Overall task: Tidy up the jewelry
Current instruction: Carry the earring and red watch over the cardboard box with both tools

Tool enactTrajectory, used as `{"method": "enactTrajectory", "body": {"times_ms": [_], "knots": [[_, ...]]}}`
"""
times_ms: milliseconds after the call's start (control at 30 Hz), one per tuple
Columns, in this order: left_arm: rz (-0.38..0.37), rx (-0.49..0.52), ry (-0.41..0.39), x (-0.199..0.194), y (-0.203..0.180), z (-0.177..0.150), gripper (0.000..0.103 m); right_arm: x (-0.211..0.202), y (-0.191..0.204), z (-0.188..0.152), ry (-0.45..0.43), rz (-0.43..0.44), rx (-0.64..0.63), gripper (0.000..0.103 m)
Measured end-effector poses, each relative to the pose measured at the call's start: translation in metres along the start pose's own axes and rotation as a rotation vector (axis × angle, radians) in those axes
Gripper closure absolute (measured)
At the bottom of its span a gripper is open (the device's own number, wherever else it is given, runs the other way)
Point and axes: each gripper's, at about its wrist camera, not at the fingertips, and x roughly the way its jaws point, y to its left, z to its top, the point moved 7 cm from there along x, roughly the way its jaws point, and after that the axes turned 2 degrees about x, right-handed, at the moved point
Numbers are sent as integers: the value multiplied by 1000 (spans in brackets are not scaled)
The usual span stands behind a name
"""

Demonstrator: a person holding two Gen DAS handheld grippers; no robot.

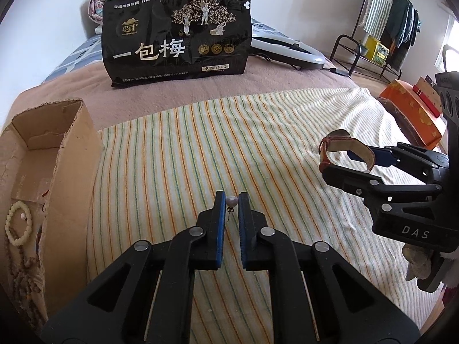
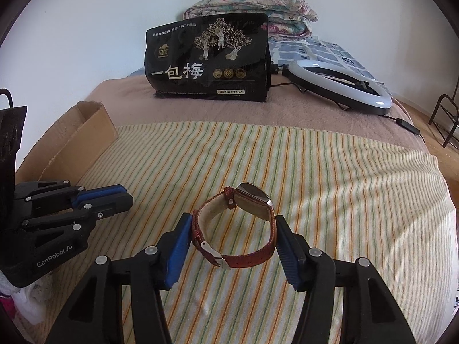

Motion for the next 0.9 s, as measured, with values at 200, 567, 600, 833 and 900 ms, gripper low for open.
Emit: {"method": "enactTrajectory", "body": {"times_ms": [200, 567, 600, 833, 900], "knots": [[1, 8, -26, -22, -4, 2, 96, -19, 1, 3, -17, 0, 13, 45], [9, 10, -90, -73, -1, 10, 96, -67, 14, 15, -73, 0, 1, 45], [13, 11, -96, -78, 0, 11, 96, -72, 14, 17, -80, -3, 1, 45], [24, -8, -141, -115, 12, 13, 96, -108, 12, 29, -123, -13, 16, 45], [31, -11, -150, -125, 16, 13, 96, -116, 14, 32, -132, -13, 16, 45]]}}
